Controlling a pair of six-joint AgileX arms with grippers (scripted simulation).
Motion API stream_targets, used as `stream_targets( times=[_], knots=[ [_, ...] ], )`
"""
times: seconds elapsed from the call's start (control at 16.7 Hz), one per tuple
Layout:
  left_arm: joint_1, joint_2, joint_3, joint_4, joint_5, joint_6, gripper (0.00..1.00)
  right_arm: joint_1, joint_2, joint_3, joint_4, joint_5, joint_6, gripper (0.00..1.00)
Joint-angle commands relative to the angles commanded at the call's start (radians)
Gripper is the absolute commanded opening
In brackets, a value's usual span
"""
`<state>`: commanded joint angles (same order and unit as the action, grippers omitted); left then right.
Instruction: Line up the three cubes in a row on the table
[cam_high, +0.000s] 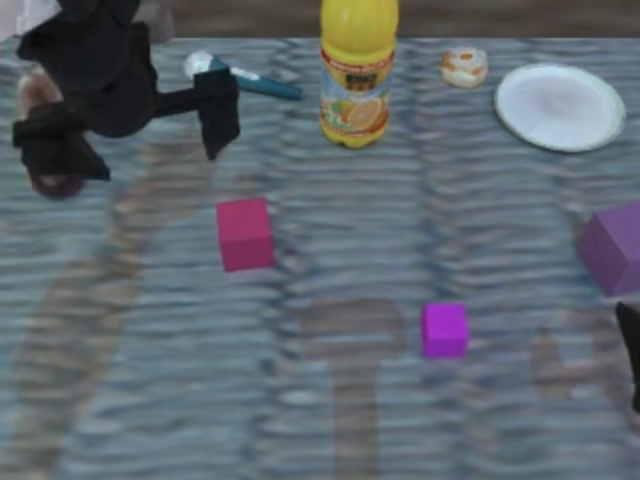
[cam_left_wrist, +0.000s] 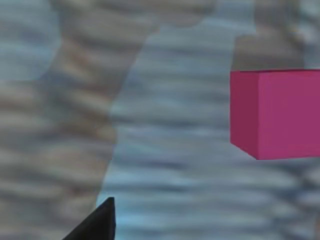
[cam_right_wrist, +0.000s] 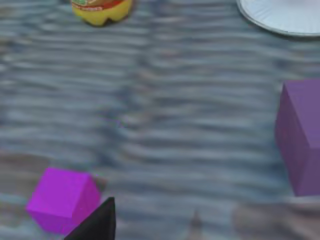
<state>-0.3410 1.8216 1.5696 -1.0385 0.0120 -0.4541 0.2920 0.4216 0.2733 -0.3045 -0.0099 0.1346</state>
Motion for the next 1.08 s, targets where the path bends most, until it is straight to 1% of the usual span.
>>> stream_targets(
  times=[0.24, 0.48, 0.6, 0.9, 1.08],
  knots=[
    [-0.057, 0.311, 0.285, -0.17, -0.002, -0.079, 1.0, -0.152, -0.245, -0.179, 0.167, 0.005, -0.083, 1.0],
    [-0.091, 0.466, 0.454, -0.261, -0.007, -0.125, 1.0, -0.261, -0.395, -0.26, 0.282, 0.009, -0.127, 1.0],
    [-0.097, 0.489, 0.483, -0.275, -0.008, -0.132, 1.0, -0.282, -0.422, -0.273, 0.305, 0.01, -0.135, 1.0],
    [-0.092, 0.487, 0.481, -0.273, -0.007, -0.131, 1.0, -0.282, -0.422, -0.273, 0.305, 0.01, -0.135, 1.0],
    [-0.093, 0.495, 0.444, -0.233, -0.008, -0.129, 1.0, -0.282, -0.422, -0.273, 0.305, 0.01, -0.135, 1.0]
  ],
)
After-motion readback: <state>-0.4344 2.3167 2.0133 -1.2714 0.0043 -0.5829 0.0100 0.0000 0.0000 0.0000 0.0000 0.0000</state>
